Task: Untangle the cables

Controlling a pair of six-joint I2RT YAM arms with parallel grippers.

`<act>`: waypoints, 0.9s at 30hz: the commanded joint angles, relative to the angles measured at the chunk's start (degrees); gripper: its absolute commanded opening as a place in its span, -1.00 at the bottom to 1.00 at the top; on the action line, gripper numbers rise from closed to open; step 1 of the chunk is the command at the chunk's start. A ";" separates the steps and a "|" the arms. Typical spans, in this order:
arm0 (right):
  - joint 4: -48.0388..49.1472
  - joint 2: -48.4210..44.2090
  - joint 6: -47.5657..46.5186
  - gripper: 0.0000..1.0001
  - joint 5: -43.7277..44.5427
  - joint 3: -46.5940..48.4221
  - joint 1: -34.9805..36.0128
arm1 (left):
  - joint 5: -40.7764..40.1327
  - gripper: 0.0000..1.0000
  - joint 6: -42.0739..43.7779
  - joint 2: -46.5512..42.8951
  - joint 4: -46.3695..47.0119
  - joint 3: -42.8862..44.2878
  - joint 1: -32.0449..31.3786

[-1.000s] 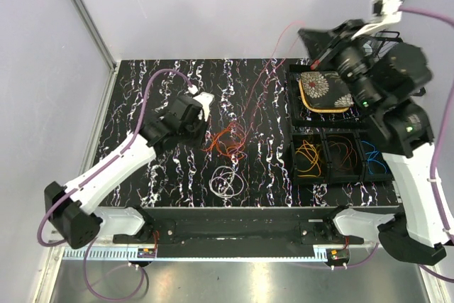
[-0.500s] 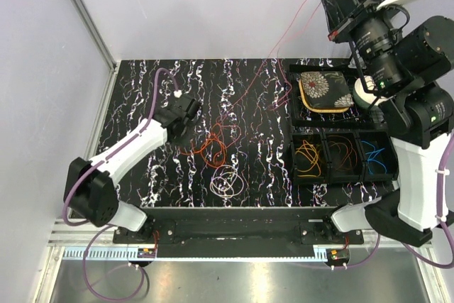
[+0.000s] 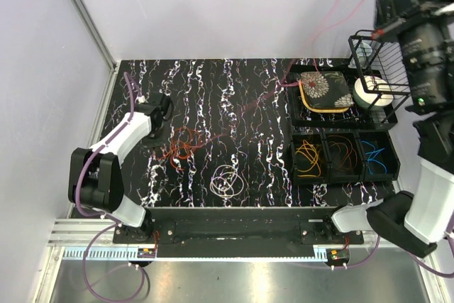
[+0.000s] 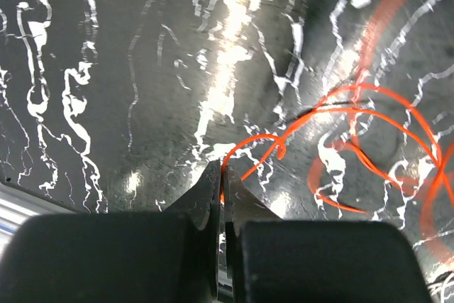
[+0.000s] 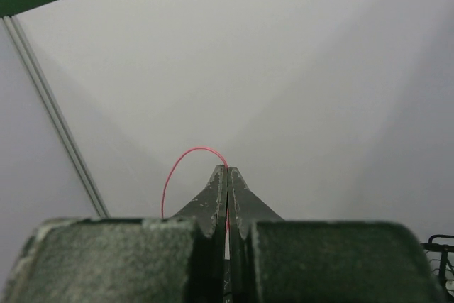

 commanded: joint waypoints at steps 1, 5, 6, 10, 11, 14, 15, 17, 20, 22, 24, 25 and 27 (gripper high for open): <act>1.66 -2.32 -5.13 -1.00 6.27 -0.86 -0.23 | -3.01 -1.00 -1.87 -0.73 1.74 0.45 3.21; 1.93 -4.42 -7.09 -1.00 9.27 0.55 -0.23 | -2.05 -1.00 -2.57 -0.21 2.00 0.18 7.26; 2.02 -4.95 -6.83 -1.00 9.19 -0.06 -0.23 | -1.01 -1.00 -2.40 -0.03 2.00 0.27 7.26; 2.10 -6.97 -5.52 -1.00 7.61 -4.27 -0.23 | 1.55 -1.00 -2.22 -1.26 3.23 -0.34 7.26; 2.10 -7.41 -5.34 -1.00 7.61 -5.33 -0.23 | 1.90 -1.00 -2.22 -1.78 3.67 -0.52 7.26; 2.10 -8.38 -4.02 -1.00 5.85 -9.46 -0.23 | 1.91 -0.95 -2.13 -4.07 4.46 -1.40 7.26; 2.10 -8.47 -3.32 -1.00 5.50 -10.95 -0.23 | 1.99 -0.82 -1.96 -4.77 4.64 -1.66 7.26; 2.28 -9.00 -2.88 -1.00 4.28 -12.19 -0.14 | 3.65 -0.47 -1.43 -5.30 5.08 -1.84 7.26; 2.37 -8.91 0.81 -1.00 -0.90 -14.21 -0.23 | 5.33 -0.52 -1.16 -6.44 6.04 -2.45 7.26; 2.37 -8.21 3.27 -1.00 -5.02 -14.65 -0.14 | 5.42 -0.63 -1.25 -7.23 6.57 -2.63 7.26; 2.46 -7.42 5.37 -1.00 -9.50 -14.48 -0.23 | 5.77 -0.64 -1.25 -7.94 6.66 -2.63 7.26; 2.37 -6.55 5.91 -1.00 -11.18 -14.30 -0.23 | 5.86 -0.64 -1.16 -8.29 6.83 -2.63 7.26; 2.54 -5.66 7.66 -1.00 -14.35 -13.34 -0.23 | 5.95 -0.64 -1.08 -9.52 7.10 -3.06 7.09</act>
